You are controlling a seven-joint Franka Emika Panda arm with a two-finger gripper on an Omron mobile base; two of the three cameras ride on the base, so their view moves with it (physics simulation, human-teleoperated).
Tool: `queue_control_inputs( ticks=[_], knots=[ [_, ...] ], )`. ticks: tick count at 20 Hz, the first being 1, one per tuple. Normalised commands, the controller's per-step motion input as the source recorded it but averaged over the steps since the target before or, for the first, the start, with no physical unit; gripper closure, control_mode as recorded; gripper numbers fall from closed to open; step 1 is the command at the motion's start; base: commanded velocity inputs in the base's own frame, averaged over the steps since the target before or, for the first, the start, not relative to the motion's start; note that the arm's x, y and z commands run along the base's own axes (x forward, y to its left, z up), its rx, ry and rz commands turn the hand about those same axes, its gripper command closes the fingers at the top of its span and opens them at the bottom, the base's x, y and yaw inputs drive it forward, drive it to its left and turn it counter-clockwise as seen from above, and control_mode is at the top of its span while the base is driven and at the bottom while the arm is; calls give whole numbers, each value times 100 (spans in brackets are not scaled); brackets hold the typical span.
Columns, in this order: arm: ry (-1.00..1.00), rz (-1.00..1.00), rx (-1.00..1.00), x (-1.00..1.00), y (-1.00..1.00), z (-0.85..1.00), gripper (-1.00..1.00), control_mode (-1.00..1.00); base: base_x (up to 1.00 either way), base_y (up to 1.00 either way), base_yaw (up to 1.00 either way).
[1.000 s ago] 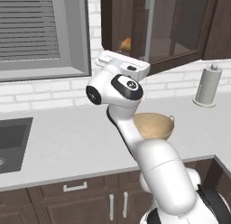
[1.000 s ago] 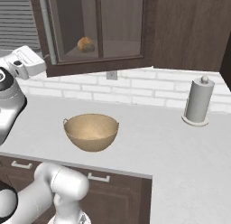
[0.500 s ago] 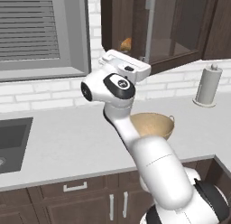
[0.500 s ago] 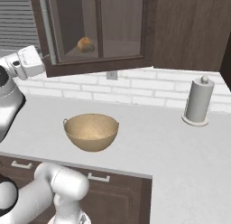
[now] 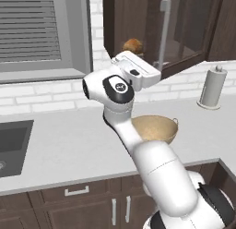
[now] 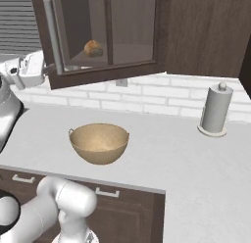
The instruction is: Open the cabinet, pick up the bread from the cabinet and place it in the basket. Then move the basket to the dining counter.
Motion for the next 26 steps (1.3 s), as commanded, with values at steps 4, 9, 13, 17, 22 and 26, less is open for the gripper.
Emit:
queue_control_inputs(
  ticks=[4,9,13,17,22,26],
  knots=[
    [0,-9,4,-100,-100,10,-100,-100,0,0,0],
    [0,-15,7,-100,-100,6,-100,-100,0,0,0],
    [1,-24,9,-100,-100,1,-100,-100,0,0,0],
    [6,-37,7,-80,-100,0,-100,-100,0,0,0],
    [4,-31,3,-13,-82,4,-100,-100,0,0,0],
    [2,-2,8,10,-73,4,-100,-100,0,0,0]
  ],
)
